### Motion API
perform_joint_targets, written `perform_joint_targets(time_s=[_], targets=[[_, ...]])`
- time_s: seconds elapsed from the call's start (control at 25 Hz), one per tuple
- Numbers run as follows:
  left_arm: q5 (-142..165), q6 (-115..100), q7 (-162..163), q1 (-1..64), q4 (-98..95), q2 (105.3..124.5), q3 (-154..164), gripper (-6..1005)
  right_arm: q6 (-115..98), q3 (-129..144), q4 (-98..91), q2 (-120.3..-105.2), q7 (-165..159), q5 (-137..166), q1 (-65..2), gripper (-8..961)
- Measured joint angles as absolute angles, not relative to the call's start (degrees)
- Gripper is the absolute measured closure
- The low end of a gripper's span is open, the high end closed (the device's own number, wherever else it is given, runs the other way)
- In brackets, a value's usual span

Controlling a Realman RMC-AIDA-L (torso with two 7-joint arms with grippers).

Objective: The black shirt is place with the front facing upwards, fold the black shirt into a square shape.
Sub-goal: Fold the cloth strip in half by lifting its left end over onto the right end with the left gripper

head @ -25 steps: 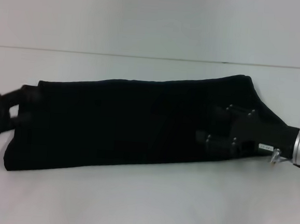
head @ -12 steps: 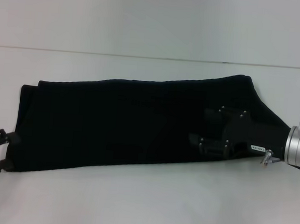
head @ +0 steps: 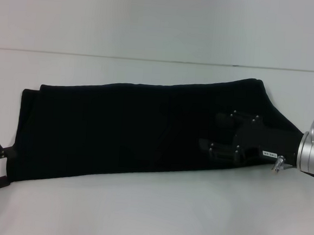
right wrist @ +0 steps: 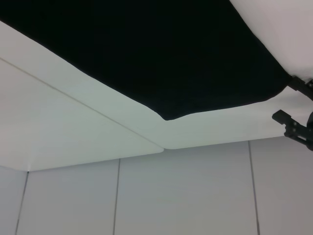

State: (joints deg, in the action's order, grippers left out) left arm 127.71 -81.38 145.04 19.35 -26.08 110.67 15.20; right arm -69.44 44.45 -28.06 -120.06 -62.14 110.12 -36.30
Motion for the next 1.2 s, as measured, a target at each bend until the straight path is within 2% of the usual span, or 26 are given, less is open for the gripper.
perform_joint_targets(time_s=[0.56,0.92,1.12,1.2], targets=[[129.8,-80.9,146.0,19.9,-25.9,110.49,15.2,160,-69.4,44.5,-28.0,-120.06,-62.1,109.4,-36.3,123],[129.9,-76.8,145.4,23.7,-24.2,110.77,15.8,161,-69.8,44.8,-28.0,-120.1,-62.1,108.6,-36.4,123],[130.1,-76.1,144.7,24.6,-23.9,110.8,16.2,171,-69.8,44.9,-27.3,-120.15,-62.1,108.5,-36.7,123],[130.1,-76.0,144.6,24.7,-24.0,110.83,16.6,213,-69.8,44.9,-27.3,-120.15,-62.1,108.5,-36.8,123]])
